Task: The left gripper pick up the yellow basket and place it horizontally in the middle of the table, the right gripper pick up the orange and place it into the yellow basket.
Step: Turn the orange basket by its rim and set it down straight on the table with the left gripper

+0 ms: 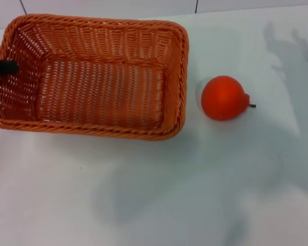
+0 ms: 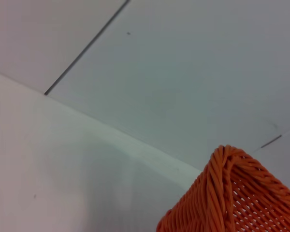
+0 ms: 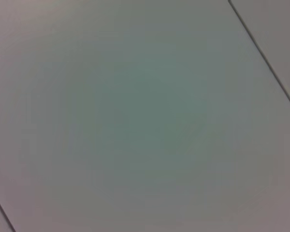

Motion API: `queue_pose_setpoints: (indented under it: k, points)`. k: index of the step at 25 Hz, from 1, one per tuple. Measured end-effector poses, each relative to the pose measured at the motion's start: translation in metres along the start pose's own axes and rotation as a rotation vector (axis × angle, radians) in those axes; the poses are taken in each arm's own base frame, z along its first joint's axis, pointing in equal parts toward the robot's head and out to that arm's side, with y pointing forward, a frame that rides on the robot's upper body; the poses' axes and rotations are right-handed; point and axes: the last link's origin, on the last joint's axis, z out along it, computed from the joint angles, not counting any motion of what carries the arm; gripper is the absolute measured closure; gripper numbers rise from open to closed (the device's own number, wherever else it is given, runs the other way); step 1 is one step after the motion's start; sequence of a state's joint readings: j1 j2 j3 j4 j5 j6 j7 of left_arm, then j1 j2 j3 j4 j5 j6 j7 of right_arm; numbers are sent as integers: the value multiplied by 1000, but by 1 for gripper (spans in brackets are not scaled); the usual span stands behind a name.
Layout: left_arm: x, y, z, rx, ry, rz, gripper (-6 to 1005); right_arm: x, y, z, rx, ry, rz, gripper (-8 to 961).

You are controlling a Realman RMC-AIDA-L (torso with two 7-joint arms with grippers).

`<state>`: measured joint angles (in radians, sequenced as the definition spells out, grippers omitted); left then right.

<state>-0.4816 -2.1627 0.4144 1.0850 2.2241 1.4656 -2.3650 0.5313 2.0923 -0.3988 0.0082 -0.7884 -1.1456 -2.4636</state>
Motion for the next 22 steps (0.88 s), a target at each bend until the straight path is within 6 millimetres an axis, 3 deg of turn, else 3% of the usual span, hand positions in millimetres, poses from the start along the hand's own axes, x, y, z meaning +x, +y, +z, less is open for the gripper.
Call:
queue_pose_setpoints:
  k: [13, 22]
  points:
    - [-37, -16, 22, -43, -4, -102, 830, 1, -1, 4, -4, 1, 2, 277]
    - [-47, -17, 31, -37, -32, -103, 829, 2, -3, 6, 1, 2, 3, 276]
